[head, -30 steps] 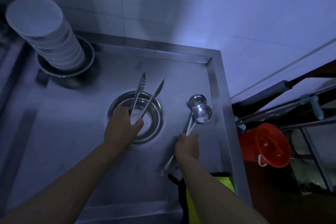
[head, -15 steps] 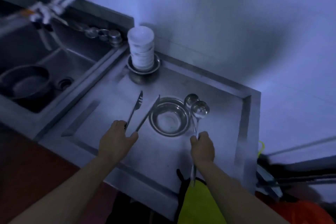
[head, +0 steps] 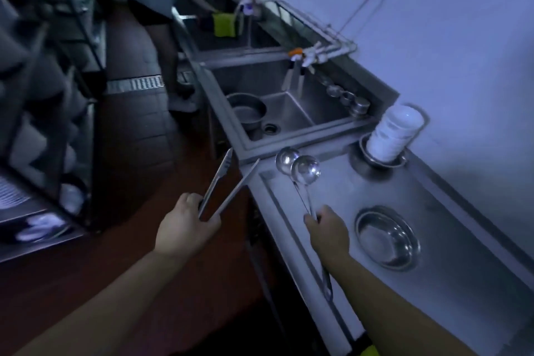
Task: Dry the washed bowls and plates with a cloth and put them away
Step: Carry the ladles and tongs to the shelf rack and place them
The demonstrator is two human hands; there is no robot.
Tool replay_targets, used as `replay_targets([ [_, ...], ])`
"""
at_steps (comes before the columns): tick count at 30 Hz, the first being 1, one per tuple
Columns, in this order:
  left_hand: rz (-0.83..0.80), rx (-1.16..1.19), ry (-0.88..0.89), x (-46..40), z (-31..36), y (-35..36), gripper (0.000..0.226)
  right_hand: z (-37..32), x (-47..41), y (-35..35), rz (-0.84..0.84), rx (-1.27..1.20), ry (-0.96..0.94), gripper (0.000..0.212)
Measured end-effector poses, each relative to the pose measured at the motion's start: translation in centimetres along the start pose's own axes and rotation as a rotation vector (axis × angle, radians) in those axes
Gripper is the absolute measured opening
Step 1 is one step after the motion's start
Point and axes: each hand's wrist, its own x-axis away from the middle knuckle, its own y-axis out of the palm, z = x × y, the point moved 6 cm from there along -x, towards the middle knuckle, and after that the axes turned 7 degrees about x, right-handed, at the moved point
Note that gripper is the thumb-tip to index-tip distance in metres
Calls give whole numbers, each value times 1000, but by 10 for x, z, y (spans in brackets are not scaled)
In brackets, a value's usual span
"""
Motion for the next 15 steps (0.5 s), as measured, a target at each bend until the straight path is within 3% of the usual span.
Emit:
replay_targets([
  [6,223,31,-172,25,-98,-110,43,-149,27,69,-85,115,-251,42],
  [15,470,71,-374,89,-266,-289,34,-368,134,195,-235,177,-565,45],
])
